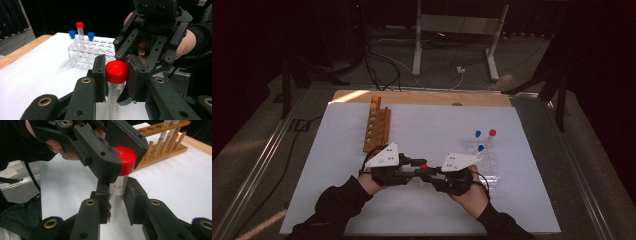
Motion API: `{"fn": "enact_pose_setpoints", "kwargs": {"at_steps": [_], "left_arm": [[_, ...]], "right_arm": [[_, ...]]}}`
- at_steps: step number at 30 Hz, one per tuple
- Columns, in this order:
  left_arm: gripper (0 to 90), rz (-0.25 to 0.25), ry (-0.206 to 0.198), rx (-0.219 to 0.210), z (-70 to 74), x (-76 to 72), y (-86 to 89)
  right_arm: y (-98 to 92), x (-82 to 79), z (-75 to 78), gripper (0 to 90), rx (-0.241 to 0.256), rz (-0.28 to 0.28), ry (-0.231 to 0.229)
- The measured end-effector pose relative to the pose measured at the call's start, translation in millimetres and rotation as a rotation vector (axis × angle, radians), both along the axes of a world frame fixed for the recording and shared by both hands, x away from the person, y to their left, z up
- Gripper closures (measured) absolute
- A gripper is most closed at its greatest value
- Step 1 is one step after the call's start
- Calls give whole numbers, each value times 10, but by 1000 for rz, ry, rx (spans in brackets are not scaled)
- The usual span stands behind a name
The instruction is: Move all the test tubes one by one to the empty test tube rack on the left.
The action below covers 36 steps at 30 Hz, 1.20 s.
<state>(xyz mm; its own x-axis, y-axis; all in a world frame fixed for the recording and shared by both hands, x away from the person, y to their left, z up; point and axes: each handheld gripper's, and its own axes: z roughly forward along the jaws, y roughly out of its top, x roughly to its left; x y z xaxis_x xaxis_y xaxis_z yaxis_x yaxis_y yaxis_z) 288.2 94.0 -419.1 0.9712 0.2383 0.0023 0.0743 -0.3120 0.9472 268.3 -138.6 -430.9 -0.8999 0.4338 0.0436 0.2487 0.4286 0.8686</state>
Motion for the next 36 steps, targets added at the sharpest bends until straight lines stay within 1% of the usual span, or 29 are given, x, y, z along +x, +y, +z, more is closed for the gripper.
{"fn": "enact_pose_setpoints", "kwargs": {"at_steps": [1,2,4,5,7,9,10,12,13,14,15,17,18,20,22,23,25,29,33,34,36], "left_arm": [[716,8,-4,-2,19,5,15],[715,16,-7,-3,40,17,37],[716,32,-2,-11,80,55,99],[716,42,0,-13,99,75,130],[716,69,-8,-9,140,114,194],[716,88,-6,-18,187,156,263],[716,104,-11,-16,212,176,295],[716,128,-18,-18,258,214,358],[716,139,-15,-22,279,238,392],[716,153,-17,-23,300,259,424],[716,166,-20,-24,320,281,456],[716,187,-21,-32,355,326,518],[716,199,-23,-28,373,347,548],[716,221,-30,-23,404,388,603],[716,244,-32,-18,428,430,653],[716,259,-37,-15,440,452,678],[716,281,-34,-16,461,501,733],[716,336,-36,-10,493,599,833],[716,382,-36,-10,516,707,934],[716,395,-34,-15,520,734,960],[716,418,-38,-6,525,783,999]], "right_arm": [[-7,-4,8,722,8,-6,-4],[-18,-6,18,665,21,-10,-2],[-39,-12,38,609,24,-15,-6],[-54,-14,45,561,33,-21,-12],[-85,-16,58,511,48,-33,-6],[-108,-28,70,398,75,-61,-7],[-117,-34,77,363,85,-68,-4],[-125,-57,92,258,101,-92,-23],[-128,-65,100,230,108,-95,-32],[-133,-72,110,188,111,-103,-40],[-135,-69,119,161,110,-110,-30],[-152,-66,137,139,125,-121,-29],[-158,-66,146,105,130,-127,-29],[-172,-67,153,10,129,-118,-31],[-183,-78,156,0,123,-106,-39],[-188,-85,157,0,120,-108,-45],[-199,-88,160,0,131,-107,-40],[-222,-88,166,0,141,-125,-52],[-230,-87,169,0,137,-120,-64],[-228,-92,169,0,133,-121,-68],[-228,-94,163,0,135,-116,-70]]}}
